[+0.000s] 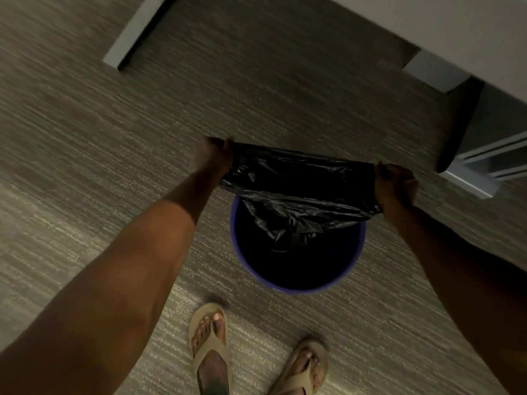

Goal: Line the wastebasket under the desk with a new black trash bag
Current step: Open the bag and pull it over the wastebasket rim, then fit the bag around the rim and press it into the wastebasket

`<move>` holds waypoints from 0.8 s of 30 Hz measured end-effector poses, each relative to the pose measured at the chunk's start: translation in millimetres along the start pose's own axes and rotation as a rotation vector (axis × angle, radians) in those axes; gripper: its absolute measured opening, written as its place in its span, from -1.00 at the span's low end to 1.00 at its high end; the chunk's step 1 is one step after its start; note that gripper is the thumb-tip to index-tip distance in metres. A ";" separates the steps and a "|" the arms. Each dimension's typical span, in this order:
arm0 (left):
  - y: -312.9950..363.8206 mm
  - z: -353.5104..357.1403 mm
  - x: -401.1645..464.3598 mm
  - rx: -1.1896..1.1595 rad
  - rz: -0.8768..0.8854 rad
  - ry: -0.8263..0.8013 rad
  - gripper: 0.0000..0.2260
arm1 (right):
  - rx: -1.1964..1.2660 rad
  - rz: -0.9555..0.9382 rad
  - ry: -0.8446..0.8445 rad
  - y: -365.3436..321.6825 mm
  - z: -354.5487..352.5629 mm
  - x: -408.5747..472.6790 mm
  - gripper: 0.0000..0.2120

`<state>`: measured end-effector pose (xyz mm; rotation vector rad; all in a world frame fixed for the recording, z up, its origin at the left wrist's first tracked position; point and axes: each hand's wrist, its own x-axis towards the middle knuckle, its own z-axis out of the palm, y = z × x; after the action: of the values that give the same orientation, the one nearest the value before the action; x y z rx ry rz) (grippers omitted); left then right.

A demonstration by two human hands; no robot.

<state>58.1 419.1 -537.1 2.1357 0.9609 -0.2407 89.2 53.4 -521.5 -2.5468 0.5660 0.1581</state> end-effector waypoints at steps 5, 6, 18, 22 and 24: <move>-19.1 15.7 -1.2 0.180 -0.099 -0.055 -0.57 | -0.021 0.106 -0.048 3.7 9.6 2.9 -0.58; -22.2 18.3 -1.3 0.181 -0.109 -0.049 -0.57 | -0.023 0.116 -0.043 3.4 11.3 1.7 -0.59; -28.5 13.1 1.9 0.266 -0.172 -0.188 -0.51 | -0.173 0.287 -0.302 -8.1 14.6 5.5 -0.48; -58.4 12.7 -11.9 -0.001 -0.345 -0.388 -0.43 | -0.016 0.435 -0.477 18.5 10.6 -3.4 -0.24; -63.6 11.1 -22.5 -0.358 -0.468 -0.483 -0.39 | 0.155 0.523 -0.474 28.7 4.6 -7.4 -0.20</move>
<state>-1.0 425.4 -571.0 1.4134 1.0968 -0.7206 70.4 36.2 -537.3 -2.0558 0.9849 0.8382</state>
